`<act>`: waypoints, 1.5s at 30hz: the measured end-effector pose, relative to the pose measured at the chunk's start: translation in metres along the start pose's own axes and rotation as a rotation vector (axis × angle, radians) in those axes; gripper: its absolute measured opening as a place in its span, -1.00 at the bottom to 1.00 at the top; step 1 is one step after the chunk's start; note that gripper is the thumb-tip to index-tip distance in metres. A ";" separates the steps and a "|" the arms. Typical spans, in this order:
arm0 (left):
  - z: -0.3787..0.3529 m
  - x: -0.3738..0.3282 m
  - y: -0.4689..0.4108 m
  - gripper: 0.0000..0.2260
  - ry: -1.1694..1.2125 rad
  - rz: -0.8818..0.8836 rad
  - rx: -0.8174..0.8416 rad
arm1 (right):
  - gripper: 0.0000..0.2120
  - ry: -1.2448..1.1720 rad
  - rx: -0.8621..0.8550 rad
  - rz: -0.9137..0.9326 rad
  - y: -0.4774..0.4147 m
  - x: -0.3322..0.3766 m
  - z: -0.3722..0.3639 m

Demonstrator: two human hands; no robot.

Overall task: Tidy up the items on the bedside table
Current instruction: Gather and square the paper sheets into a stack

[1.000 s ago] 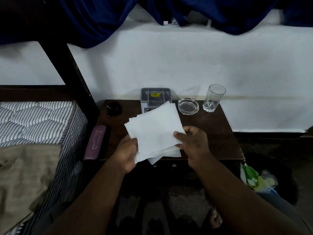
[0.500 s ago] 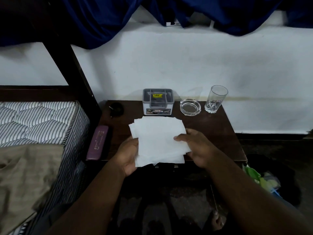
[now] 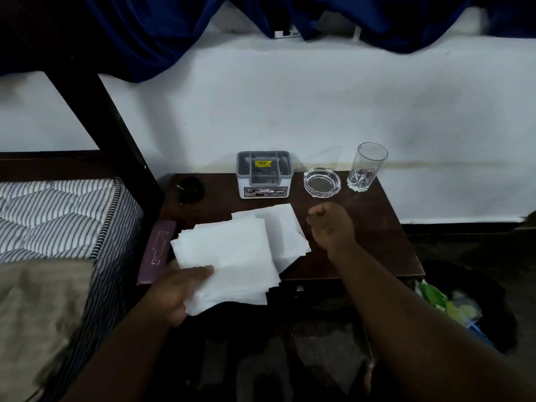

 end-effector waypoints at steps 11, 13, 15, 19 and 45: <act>0.011 -0.006 0.000 -0.72 -0.105 0.011 -0.159 | -0.37 0.422 0.081 0.111 0.000 0.021 -0.048; 0.014 -0.007 0.000 -0.72 -0.105 0.016 -0.185 | -0.42 0.432 0.081 0.074 -0.004 0.017 -0.051; 0.019 -0.006 -0.002 -0.69 -0.082 0.028 -0.180 | -0.47 0.482 0.107 0.066 -0.007 0.015 -0.056; 0.023 -0.009 -0.001 -0.71 -0.091 0.028 -0.179 | -0.56 0.481 0.084 0.070 -0.009 0.012 -0.056; 0.030 -0.013 -0.008 -0.59 -0.061 0.010 -0.185 | -0.88 0.085 0.045 0.111 -0.003 0.019 -0.038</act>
Point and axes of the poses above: each hand's wrist, its own y-axis away from the middle knuckle, its own z-axis out of the back of the hand, x = y × z, the point moved 7 cm from there along -y, towards the middle knuckle, and after that the axes turned 11 degrees about x, right-handed, at the moved point
